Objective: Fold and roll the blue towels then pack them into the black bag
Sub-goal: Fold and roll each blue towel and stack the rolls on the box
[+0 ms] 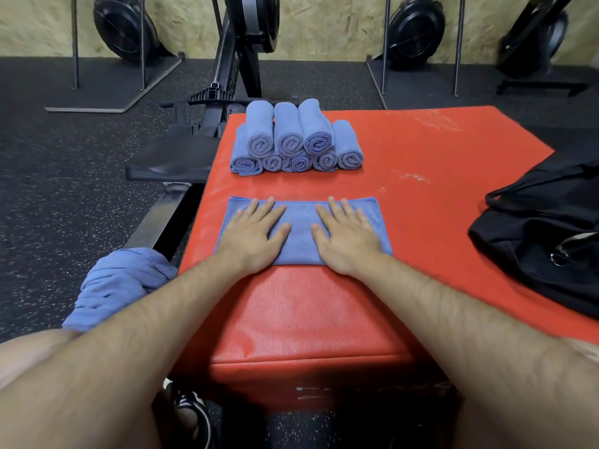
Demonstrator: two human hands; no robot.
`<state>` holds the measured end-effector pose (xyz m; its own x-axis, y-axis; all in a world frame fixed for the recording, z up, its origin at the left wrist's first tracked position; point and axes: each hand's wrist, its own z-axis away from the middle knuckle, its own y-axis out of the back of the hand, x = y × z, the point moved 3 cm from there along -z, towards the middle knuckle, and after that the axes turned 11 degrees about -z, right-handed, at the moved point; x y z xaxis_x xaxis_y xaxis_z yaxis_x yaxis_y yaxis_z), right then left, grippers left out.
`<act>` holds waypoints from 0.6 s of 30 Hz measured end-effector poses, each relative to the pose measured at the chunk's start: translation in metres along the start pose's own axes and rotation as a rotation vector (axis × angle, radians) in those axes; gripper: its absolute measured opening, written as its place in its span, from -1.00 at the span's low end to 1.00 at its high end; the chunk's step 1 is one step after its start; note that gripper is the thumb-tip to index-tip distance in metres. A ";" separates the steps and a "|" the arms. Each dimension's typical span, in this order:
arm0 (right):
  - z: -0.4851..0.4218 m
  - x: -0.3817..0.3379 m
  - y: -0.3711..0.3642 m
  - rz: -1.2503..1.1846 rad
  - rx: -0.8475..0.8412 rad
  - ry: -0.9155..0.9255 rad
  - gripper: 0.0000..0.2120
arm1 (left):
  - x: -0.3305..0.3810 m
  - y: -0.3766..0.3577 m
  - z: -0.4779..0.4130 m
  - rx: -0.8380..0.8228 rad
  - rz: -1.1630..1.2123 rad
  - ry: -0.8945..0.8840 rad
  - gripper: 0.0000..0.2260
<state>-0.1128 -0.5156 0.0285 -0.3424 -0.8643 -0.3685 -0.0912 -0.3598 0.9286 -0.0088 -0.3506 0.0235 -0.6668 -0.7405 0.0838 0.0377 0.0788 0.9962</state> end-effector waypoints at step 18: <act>0.021 -0.042 0.021 -0.027 0.149 0.183 -0.77 | -0.010 0.023 -0.011 0.004 -0.037 -0.134 -0.63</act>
<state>-0.1202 -0.4791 0.0642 -0.1642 -0.9090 -0.3830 -0.2397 -0.3399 0.9094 0.0070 -0.3487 0.0457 -0.7611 -0.6472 0.0426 0.0087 0.0556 0.9984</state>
